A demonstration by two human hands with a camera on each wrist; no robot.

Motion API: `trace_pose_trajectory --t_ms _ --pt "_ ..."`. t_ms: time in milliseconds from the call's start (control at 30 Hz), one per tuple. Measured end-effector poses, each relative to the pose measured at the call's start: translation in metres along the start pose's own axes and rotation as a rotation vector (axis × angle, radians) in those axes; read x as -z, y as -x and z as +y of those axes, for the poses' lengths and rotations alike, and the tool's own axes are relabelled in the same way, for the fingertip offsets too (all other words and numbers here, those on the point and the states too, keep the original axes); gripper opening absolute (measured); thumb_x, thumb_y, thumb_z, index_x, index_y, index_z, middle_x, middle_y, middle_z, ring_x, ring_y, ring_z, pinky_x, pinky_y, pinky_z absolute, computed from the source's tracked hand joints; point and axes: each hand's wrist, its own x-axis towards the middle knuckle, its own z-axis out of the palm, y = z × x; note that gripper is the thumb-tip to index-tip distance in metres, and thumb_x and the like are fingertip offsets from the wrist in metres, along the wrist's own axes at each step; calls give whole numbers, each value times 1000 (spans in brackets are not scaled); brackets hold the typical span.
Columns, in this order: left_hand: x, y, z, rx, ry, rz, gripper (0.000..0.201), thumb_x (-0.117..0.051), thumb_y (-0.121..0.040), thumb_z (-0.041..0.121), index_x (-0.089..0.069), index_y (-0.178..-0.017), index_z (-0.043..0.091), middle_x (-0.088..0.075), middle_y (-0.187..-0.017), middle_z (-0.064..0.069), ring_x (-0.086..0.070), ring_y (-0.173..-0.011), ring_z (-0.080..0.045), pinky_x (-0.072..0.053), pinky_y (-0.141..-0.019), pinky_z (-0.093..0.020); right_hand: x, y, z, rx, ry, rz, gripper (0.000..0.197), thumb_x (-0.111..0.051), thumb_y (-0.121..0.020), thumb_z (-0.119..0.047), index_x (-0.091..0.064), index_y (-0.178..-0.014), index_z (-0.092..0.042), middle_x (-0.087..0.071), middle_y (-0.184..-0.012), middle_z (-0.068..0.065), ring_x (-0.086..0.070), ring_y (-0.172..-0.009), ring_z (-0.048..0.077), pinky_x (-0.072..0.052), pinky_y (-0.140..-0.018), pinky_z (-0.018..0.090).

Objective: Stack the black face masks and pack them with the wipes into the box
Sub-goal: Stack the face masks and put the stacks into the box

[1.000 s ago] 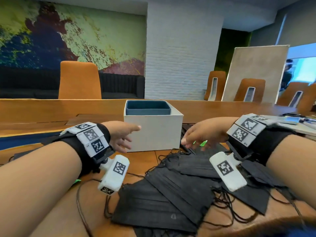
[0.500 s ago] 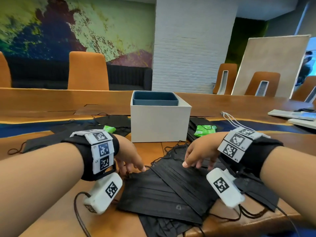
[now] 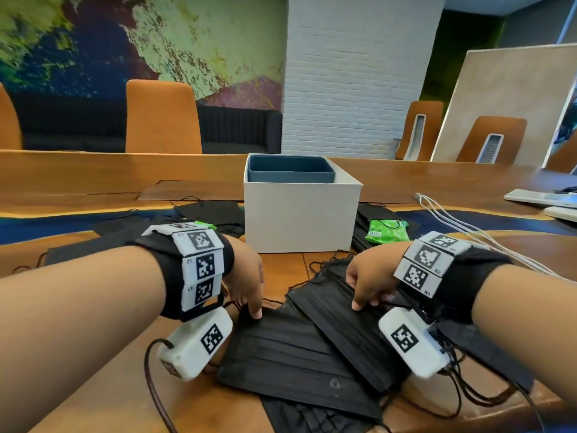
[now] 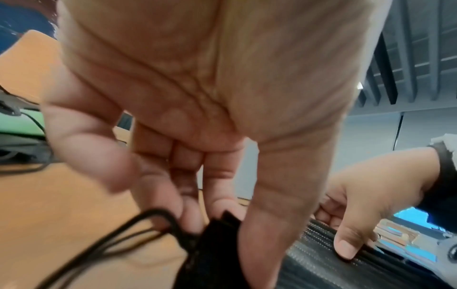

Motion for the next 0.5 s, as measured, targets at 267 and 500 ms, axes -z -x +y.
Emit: trace_pose_trajectory --t_ms 267,500 --pt "34 15 -46 -161 360 296 9 -62 -89 12 -57 -88 20 -60 -92 -6 -55 -79 -18 -53 -69 -31 26 21 32 285 -355 291 21 -62 -90 -28 -66 -109 -21 -69 -75 -7 -58 -60 5 -44 -66 25" --pt "48 34 -62 -372 731 485 16 -57 -92 7 -63 -98 20 -65 -106 -15 -57 -98 -26 -44 -93 -38 36 39 43 528 -871 378 20 -59 -90 -7 -65 -106 -16 -70 -101 7 -66 -85 14 -52 -68 24"
